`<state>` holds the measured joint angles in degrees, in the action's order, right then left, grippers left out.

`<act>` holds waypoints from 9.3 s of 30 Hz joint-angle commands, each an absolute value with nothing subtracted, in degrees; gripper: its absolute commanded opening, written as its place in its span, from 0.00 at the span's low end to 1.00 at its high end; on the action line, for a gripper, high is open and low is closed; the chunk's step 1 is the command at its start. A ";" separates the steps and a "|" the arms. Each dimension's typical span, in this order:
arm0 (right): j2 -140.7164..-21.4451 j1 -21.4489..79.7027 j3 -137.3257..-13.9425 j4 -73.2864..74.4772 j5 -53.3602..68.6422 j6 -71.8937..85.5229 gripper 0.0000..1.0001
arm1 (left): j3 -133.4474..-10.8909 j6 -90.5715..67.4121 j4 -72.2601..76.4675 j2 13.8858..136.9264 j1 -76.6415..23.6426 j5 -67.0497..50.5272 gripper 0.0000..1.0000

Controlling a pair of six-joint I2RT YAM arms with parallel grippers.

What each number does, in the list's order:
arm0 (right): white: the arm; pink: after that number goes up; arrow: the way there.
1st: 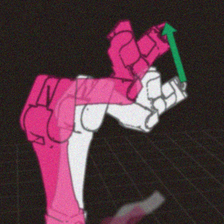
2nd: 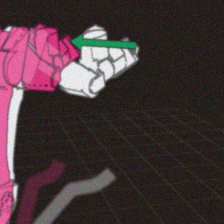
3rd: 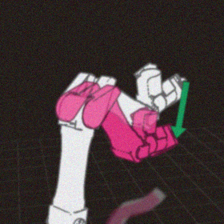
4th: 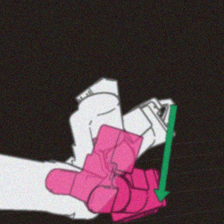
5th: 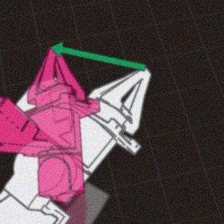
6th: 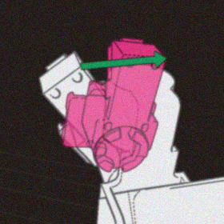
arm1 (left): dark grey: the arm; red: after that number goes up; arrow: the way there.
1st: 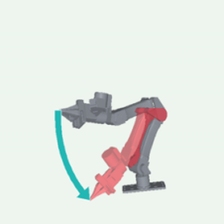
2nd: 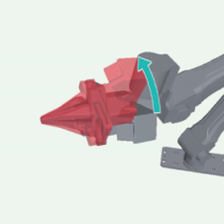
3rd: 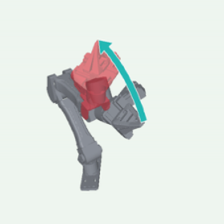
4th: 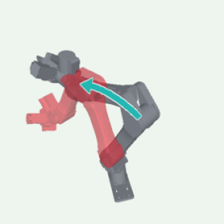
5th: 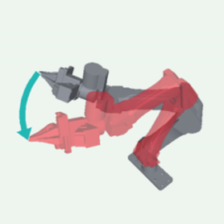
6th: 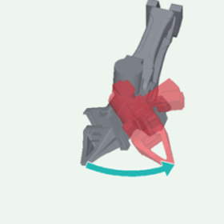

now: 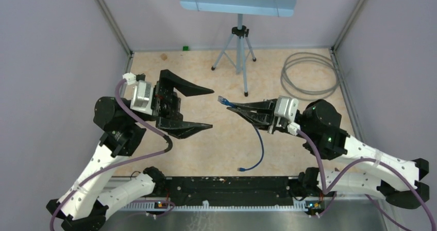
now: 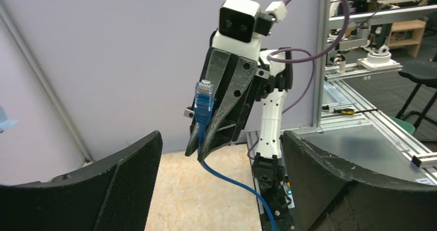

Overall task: Insert the plug into the switch port
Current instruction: Pick up the connector from the center of the board, then insert the connector into the switch port.

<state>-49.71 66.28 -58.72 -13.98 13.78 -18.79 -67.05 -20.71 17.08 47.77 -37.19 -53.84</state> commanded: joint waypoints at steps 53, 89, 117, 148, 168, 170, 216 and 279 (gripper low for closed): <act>-52.71 66.97 -58.85 -19.12 21.87 -11.79 0.44 | -68.60 -14.18 10.40 49.33 -37.15 -53.74 0.00; -57.41 66.92 -57.91 -18.87 4.02 -5.44 0.00 | -77.13 -11.42 -10.64 52.92 -36.95 -19.79 0.99; -56.19 58.89 -58.58 11.07 -5.52 3.29 0.00 | -79.62 -13.56 -17.98 103.79 10.77 -12.21 0.97; -54.49 58.89 -54.83 8.89 -1.76 3.68 0.00 | -61.66 -14.46 -20.66 96.20 9.82 -17.04 0.87; -54.29 58.89 -54.82 10.78 -3.00 3.69 0.00 | -61.08 -11.10 -20.00 100.64 -7.13 -11.12 0.74; -54.06 58.91 -54.61 10.82 -3.20 3.81 0.00 | -60.66 -10.85 -20.07 100.28 -7.45 -9.89 0.76; -40.45 58.89 -53.20 11.59 -13.39 10.37 0.00 | -48.86 -10.98 -3.09 102.17 -18.66 -32.07 0.81; -82.18 58.86 -30.64 -23.64 -15.28 18.02 0.00 | -39.33 -18.17 14.29 90.82 -17.23 -20.10 0.99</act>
